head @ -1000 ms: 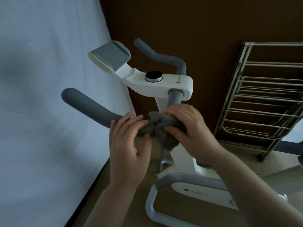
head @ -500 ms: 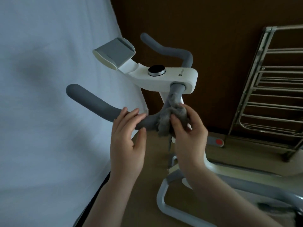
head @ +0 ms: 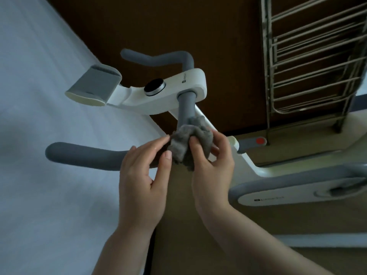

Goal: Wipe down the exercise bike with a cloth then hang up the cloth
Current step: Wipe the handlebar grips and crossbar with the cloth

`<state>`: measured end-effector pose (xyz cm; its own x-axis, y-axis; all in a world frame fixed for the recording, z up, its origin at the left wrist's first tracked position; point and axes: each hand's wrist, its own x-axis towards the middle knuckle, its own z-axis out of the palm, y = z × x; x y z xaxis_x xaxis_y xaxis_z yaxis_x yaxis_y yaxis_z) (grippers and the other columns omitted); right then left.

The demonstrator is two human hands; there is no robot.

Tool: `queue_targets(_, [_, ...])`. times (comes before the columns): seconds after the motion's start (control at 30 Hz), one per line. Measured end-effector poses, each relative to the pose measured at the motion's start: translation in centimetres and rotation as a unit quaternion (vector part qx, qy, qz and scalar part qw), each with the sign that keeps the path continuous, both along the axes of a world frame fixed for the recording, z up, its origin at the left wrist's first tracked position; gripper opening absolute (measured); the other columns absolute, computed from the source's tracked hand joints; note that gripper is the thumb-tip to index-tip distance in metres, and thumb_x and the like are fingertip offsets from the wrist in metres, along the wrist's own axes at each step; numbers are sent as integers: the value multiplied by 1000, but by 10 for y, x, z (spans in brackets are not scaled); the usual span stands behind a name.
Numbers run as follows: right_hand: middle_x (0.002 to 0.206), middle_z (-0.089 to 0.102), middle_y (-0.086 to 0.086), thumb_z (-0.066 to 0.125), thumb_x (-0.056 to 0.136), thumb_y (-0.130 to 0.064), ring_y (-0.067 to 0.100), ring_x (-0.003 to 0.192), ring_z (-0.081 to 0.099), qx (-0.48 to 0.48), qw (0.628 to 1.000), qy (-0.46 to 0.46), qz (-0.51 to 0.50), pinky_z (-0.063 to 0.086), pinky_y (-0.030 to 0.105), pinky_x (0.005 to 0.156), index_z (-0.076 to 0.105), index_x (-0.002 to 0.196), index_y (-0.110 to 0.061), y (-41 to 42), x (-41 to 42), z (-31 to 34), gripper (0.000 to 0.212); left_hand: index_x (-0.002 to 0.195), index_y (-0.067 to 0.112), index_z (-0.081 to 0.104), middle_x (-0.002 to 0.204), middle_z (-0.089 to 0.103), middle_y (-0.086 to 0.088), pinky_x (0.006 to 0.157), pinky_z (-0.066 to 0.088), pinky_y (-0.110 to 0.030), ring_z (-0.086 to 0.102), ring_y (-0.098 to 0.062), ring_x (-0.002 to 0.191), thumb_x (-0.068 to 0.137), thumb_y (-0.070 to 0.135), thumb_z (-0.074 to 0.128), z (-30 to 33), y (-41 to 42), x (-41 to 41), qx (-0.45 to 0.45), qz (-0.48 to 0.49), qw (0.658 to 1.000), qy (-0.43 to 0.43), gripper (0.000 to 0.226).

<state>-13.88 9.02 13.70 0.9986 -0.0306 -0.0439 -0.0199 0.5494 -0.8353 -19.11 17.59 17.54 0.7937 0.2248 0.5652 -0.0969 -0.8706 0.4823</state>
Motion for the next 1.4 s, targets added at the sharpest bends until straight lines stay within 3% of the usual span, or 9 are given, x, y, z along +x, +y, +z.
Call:
queue_targets(0.13, [100,69,-4,63,90,-17,9,92,68,94,994,49,20,57,24,71,59,111,-25,23,-39,-7,22,122,20,63,117,64,10,91,54,-38,59,-9,111,92,28,49,3,20,1,45,-58,997,35,34])
queue_targets(0.33, [104,68,-1,58,93,-17,14,95,68,170,982,82,-7,57,26,68,60,110,-26,56,-57,-15,19,124,23,61,121,64,11,93,45,-11,57,-3,115,89,18,50,8,42,-5,32,-120,989,74,37])
queue_targets(0.53, [111,68,1,55,95,-21,18,107,65,211,974,81,7,54,42,92,59,118,-23,73,-61,-16,24,122,23,61,119,63,13,89,45,-7,57,2,112,92,16,51,6,50,-7,28,-156,986,54,33])
queue_targets(0.7, [109,69,-2,53,95,-27,10,102,66,238,967,90,-22,57,28,80,59,117,-26,66,-50,-11,22,120,20,63,117,65,12,90,47,-11,58,-1,111,92,18,53,3,56,-11,9,-149,988,29,30])
queue_targets(0.8, [106,70,1,56,94,-25,15,101,68,244,966,87,19,57,32,82,59,116,-23,76,-64,-9,22,120,22,64,119,65,10,92,49,-16,58,-4,113,92,22,51,2,55,-11,2,-148,988,34,31])
queue_targets(0.97, [108,70,-2,55,95,-19,9,98,68,264,960,95,24,56,21,73,58,120,-26,72,-58,-8,26,116,28,61,116,64,15,89,47,-11,58,1,110,91,21,51,4,52,-11,-21,-140,990,26,28])
queue_targets(1.1, [108,70,0,56,94,-16,12,98,69,248,960,97,90,57,26,77,56,123,-26,73,-67,-8,31,117,23,64,120,65,8,93,49,-20,58,-6,114,91,21,50,1,51,-11,-18,-129,991,29,30])
queue_targets(1.27, [115,66,-2,54,96,-16,8,102,65,186,977,100,12,57,27,82,55,124,-28,49,-42,-7,30,118,23,63,120,64,8,94,49,-22,57,-8,116,92,21,51,0,47,-11,-27,-120,992,24,29])
queue_targets(1.4, [113,67,-2,58,93,-20,6,98,67,163,981,94,53,55,17,68,53,124,-28,53,-54,-5,32,117,19,66,118,65,7,94,52,-38,59,-12,114,93,28,49,-2,40,-10,-41,-101,994,9,31])
